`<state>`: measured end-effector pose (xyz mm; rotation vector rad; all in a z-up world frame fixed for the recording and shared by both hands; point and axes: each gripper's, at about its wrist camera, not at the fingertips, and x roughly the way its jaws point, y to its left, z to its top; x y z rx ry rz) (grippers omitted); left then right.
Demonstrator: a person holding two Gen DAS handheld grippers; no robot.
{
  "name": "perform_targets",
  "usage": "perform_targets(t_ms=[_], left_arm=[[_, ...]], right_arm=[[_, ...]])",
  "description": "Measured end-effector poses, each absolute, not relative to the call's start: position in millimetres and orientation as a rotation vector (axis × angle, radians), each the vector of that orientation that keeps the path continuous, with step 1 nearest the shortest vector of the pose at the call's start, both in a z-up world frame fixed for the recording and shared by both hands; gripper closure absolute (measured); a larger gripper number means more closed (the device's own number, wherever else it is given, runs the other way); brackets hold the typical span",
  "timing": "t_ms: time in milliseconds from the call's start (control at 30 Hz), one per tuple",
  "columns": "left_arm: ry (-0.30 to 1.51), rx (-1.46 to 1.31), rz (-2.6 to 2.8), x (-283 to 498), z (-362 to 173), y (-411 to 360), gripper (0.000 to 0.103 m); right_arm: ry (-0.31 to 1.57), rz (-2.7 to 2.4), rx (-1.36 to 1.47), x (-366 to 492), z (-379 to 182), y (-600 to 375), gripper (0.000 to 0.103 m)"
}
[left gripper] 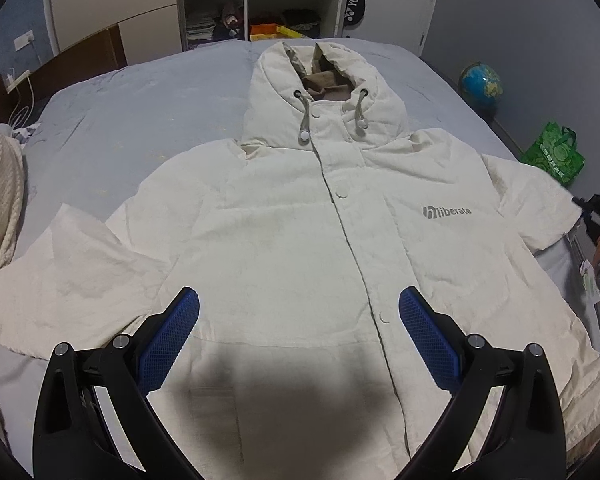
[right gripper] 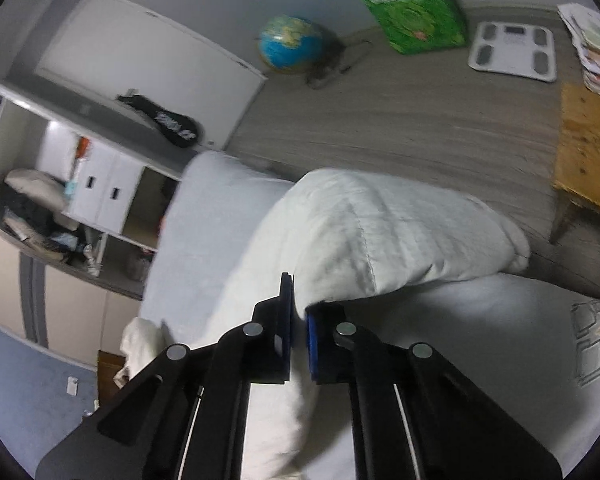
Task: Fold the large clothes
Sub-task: 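Grasp the sleeve cuff nearest the right tool and lift it, then fold the held sleeve across the jacket body with the right tool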
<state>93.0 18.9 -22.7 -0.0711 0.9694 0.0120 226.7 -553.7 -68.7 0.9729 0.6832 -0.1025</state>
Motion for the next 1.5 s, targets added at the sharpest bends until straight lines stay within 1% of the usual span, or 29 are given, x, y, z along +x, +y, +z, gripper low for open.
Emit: perform_targets(t_ms=[467, 700, 867, 967, 1167, 1333, 1500], left_arm=[[0.960, -0.085, 0.063, 89, -15, 33, 0.007], [0.952, -0.103, 0.090, 87, -11, 44, 0.007], [0.953, -0.117, 0.099, 85, -9, 49, 0.007], [0.958, -0.114, 0.107, 85, -10, 50, 0.007], [0.969, -0.122, 0.118, 85, -13, 55, 0.007], [0.974, -0.118, 0.114, 85, -13, 55, 0.007], [0.982, -0.104, 0.110, 85, -15, 52, 0.007]], right_arm=[[0.641, 0.179, 0.824, 220, 9, -442, 0.100], [0.666, 0.318, 0.750, 202, 27, -381, 0.101], [0.726, 0.457, 0.617, 186, 35, -318, 0.101], [0.786, 0.510, 0.544, 177, 28, -281, 0.101], [0.922, 0.564, 0.369, 164, -6, -222, 0.101], [1.017, 0.565, 0.265, 164, -38, -209, 0.100], [1.103, 0.566, 0.231, 165, -62, -203, 0.100]])
